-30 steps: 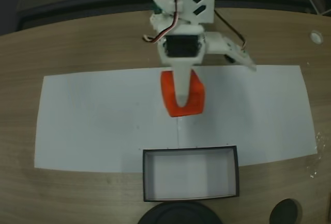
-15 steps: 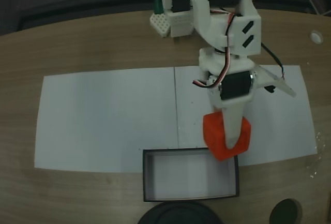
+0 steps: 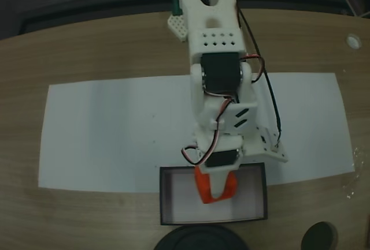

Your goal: Grab a orange square and put it in the box.

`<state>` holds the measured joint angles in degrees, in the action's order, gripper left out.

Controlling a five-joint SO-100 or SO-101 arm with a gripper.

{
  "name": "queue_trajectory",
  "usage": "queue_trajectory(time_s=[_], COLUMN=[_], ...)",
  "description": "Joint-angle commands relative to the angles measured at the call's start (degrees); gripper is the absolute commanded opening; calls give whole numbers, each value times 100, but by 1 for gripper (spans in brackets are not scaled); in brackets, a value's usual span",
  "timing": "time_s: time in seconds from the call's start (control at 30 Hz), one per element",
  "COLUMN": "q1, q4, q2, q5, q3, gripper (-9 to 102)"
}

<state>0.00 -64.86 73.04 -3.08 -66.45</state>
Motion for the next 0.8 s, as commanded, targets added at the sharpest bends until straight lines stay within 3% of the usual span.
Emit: queue_trajectory(time_s=[0.0,0.1,0.47,0.63,0.77], q1=[-9,0,-589,-896,-650], q4=[-79,-272,-2452,-3331,-3384], q2=[158,237,3182,5036,6267], q5=[35,35,563,563,563], q3=[360,404,1239,1187,439], gripper=[35,35,4,2,0])
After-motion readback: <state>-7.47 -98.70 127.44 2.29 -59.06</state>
